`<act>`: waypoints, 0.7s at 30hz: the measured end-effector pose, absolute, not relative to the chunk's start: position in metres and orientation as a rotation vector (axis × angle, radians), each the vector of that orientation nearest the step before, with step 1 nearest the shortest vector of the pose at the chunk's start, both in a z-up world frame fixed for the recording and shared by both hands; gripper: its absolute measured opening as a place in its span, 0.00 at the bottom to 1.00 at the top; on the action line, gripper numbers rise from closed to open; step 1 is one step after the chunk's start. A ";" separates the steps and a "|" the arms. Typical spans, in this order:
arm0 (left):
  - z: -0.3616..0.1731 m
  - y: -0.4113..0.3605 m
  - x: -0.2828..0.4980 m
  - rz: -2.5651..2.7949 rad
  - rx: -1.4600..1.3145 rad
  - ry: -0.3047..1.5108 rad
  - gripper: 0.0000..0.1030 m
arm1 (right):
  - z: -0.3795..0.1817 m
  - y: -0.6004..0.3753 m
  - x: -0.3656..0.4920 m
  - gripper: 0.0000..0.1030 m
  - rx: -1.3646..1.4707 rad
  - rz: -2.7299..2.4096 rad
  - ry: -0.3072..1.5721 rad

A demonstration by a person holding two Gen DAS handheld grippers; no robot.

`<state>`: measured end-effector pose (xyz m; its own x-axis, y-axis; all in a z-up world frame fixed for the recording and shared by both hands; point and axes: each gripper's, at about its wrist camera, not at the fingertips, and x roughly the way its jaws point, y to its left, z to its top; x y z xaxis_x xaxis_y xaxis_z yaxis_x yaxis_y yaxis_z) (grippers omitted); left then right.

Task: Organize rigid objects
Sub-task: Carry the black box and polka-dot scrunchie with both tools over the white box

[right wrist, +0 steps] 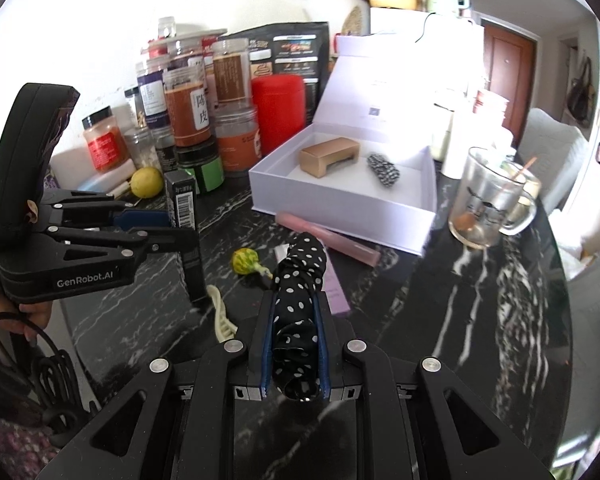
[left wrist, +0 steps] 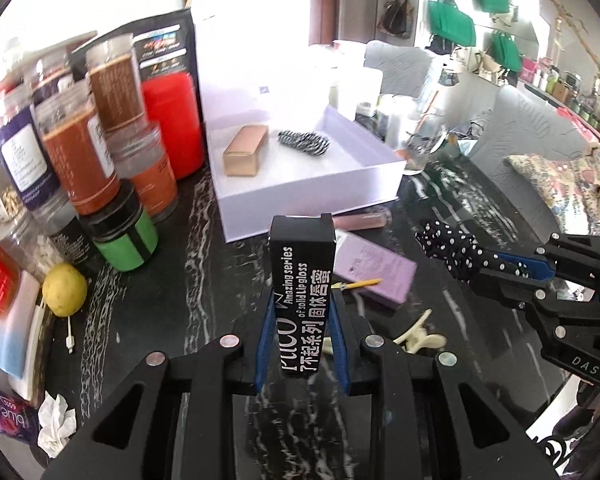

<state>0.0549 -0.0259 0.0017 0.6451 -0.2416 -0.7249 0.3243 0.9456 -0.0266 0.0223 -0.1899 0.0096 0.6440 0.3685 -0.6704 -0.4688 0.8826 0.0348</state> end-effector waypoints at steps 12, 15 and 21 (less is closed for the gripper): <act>0.037 -0.043 0.057 -0.363 0.128 0.738 0.25 | 0.032 -0.208 0.012 0.17 -0.116 0.447 0.686; 0.046 -0.045 0.062 -0.368 0.126 0.727 0.25 | 0.038 -0.209 0.014 0.17 -0.114 0.446 0.675; 0.062 -0.046 0.075 -0.366 0.132 0.699 0.25 | 0.052 -0.207 0.027 0.17 -0.126 0.453 0.655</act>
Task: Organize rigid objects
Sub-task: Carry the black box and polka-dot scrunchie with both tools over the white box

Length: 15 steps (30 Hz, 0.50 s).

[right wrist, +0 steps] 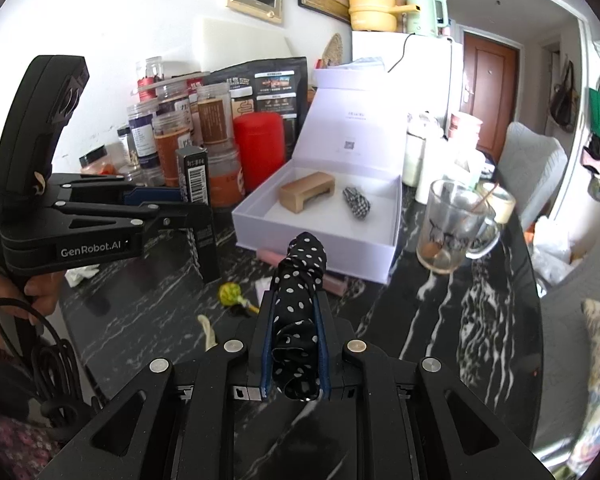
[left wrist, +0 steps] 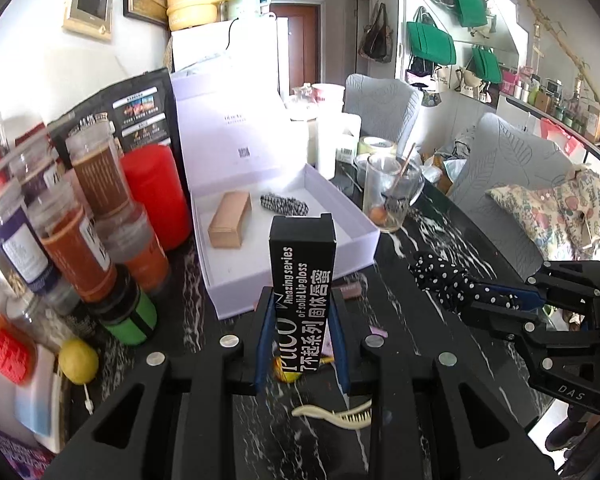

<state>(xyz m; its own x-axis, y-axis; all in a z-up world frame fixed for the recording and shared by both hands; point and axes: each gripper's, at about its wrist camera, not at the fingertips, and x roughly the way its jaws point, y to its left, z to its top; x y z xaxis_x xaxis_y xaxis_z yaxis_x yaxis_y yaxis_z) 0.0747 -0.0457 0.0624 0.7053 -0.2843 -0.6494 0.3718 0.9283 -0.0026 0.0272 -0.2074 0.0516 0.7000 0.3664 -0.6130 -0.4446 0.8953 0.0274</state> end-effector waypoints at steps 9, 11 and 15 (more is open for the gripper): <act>0.081 -0.041 0.104 -0.350 0.116 0.675 0.25 | 0.069 -0.204 0.055 0.17 -0.134 0.468 0.625; 0.083 -0.042 0.110 -0.350 0.115 0.673 0.25 | 0.073 -0.202 0.062 0.17 -0.138 0.471 0.621; 0.090 -0.044 0.127 -0.347 0.112 0.667 0.25 | 0.079 -0.201 0.079 0.17 -0.145 0.479 0.615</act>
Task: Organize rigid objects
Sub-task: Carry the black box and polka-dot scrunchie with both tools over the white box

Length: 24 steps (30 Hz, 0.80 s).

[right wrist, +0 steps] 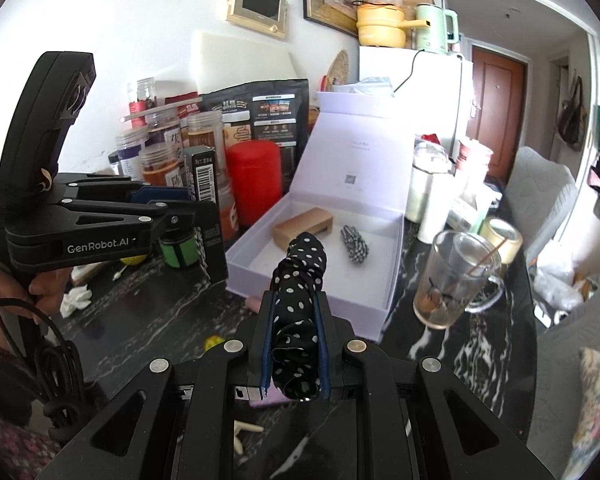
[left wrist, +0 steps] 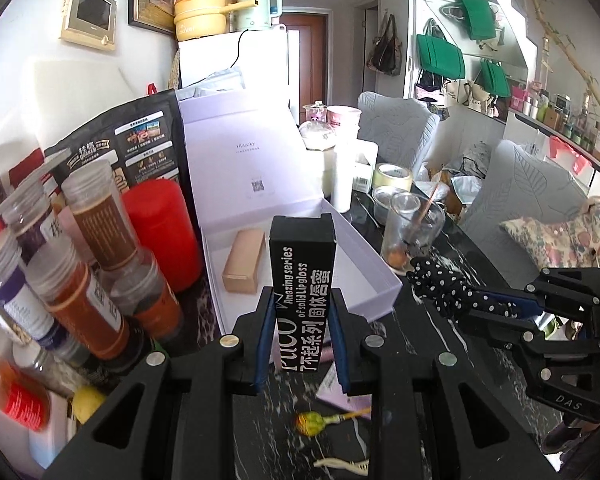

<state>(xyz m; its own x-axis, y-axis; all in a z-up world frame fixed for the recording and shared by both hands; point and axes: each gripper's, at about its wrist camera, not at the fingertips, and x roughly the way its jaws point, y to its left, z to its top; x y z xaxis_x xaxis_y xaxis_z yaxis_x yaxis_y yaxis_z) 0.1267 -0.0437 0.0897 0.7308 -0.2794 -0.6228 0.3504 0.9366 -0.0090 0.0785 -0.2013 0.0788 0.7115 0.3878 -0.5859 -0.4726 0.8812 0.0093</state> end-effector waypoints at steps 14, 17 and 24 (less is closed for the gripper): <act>0.106 -0.057 0.193 -0.372 0.120 0.632 0.25 | 0.090 -0.204 0.142 0.17 -0.154 0.465 0.604; 0.107 -0.059 0.208 -0.379 0.116 0.629 0.25 | 0.091 -0.203 0.155 0.17 -0.152 0.457 0.604; 0.105 -0.056 0.240 -0.379 0.080 0.633 0.25 | 0.090 -0.203 0.185 0.17 -0.147 0.443 0.606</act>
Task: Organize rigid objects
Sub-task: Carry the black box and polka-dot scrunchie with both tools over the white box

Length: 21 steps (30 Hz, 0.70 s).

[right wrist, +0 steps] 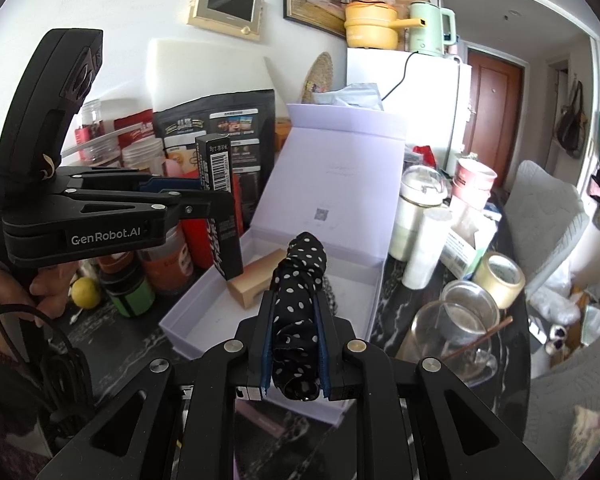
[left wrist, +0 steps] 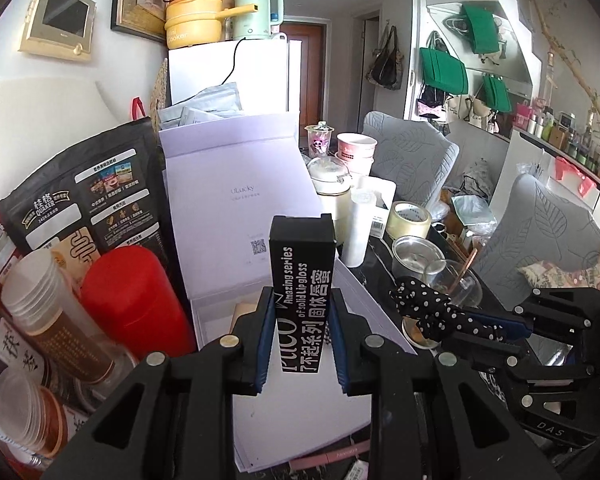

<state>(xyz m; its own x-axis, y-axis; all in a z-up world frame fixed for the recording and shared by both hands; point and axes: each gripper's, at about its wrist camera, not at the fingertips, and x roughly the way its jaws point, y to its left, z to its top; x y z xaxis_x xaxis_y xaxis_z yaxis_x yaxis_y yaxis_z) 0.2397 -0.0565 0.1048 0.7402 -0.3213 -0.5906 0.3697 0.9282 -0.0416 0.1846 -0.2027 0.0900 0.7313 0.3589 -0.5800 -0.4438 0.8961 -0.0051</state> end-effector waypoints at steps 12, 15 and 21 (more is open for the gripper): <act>0.101 -0.038 0.288 -0.310 0.013 0.625 0.25 | 0.086 -0.189 0.234 0.17 -0.164 0.456 0.605; 0.096 -0.035 0.299 -0.296 0.006 0.638 0.25 | 0.083 -0.184 0.247 0.17 -0.163 0.451 0.608; 0.077 -0.033 0.316 -0.273 0.011 0.680 0.25 | 0.073 -0.179 0.268 0.17 -0.148 0.450 0.631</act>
<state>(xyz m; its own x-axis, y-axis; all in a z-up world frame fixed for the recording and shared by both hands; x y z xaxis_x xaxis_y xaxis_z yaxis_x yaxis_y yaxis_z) 0.3155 -0.0333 0.0774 0.7432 -0.2456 -0.6224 0.2530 0.9643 -0.0784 0.2678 -0.1793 0.0727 0.7150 0.3604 -0.5990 -0.4491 0.8935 0.0016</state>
